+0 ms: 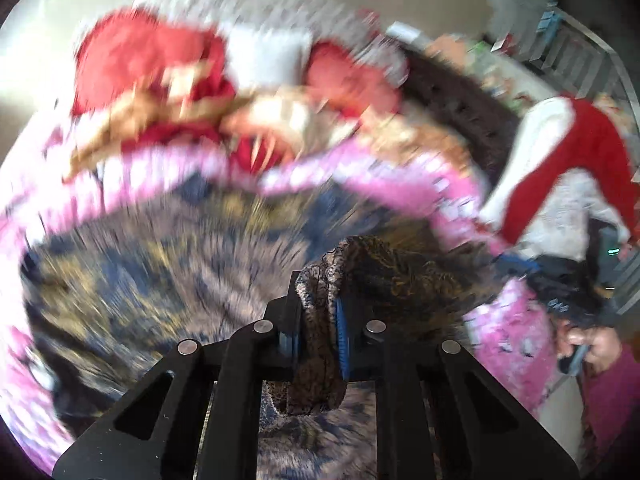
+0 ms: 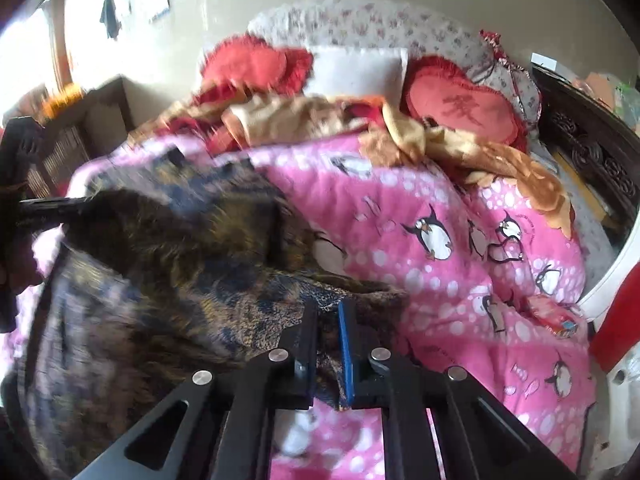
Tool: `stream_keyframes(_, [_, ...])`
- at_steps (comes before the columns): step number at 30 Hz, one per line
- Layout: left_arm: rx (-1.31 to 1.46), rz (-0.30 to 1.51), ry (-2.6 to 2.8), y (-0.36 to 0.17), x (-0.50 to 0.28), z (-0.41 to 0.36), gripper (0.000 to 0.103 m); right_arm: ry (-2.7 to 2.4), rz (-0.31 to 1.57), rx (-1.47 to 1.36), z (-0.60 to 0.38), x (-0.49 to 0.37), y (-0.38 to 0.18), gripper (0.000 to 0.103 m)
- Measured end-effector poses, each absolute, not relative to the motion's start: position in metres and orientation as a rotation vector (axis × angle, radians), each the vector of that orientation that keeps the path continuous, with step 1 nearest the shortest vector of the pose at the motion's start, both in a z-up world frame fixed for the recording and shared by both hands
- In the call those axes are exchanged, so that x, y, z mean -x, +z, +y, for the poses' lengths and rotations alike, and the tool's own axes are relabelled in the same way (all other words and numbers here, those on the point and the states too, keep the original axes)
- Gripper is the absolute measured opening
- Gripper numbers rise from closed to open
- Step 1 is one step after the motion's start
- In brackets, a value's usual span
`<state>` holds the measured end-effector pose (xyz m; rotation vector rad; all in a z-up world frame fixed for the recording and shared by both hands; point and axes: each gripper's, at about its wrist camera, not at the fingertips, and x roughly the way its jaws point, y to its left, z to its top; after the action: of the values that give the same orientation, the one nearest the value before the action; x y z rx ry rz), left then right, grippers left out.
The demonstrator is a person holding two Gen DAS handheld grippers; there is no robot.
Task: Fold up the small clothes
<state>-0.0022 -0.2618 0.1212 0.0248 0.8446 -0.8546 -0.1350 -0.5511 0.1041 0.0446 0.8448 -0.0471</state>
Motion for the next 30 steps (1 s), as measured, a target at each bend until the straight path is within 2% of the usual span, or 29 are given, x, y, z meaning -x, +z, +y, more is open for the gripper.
stream_keyframes(3, [-0.13, 0.74, -0.961, 0.142, 0.043, -0.24, 0.013, 0.003, 0.838, -0.115, -0.543, 0.167, 0.11, 0.008])
stream_keyframes(6, [-0.28, 0.689, -1.003, 0.124, 0.087, -0.226, 0.013, 0.045, 0.913, -0.121, -0.522, 0.198, 0.092, 0.007])
stream_keyframes(9, [-0.383, 0.771, -0.989, 0.084, 0.111, -0.221, 0.013, 0.076, 0.98, -0.149, -0.507, 0.221, 0.068, 0.007])
stream_keyframes(13, [-0.318, 0.899, -0.976, 0.057, 0.122, -0.205, 0.013, 0.04, 0.981, -0.184, -0.503, 0.233, 0.071, 0.008])
stream_keyframes(15, [-0.275, 0.909, -0.971, 0.059, 0.127, -0.198, 0.016, 0.095, 0.913, -0.191, -0.489, 0.231, 0.089, 0.018])
stream_keyframes(17, [-0.219, 0.908, -0.97, 0.064, 0.133, -0.186, 0.016, 0.127, 0.905, -0.175, -0.472, 0.221, 0.099, 0.054])
stream_keyframes(20, [-0.182, 0.901, -0.988, 0.072, 0.142, -0.176, 0.019, 0.165, 0.889, -0.115, -0.449, 0.201, 0.099, 0.055])
stream_keyframes(27, [-0.187, 0.909, -1.021, 0.077, 0.166, -0.158, 0.019, 0.501, 0.984, -0.05, -0.386, 0.147, 0.074, 0.056])
stream_keyframes(30, [-0.163, 0.932, -0.992, 0.073, 0.168, -0.148, 0.019, 0.53, 1.017, 0.087, -0.358, 0.131, 0.063, 0.064])
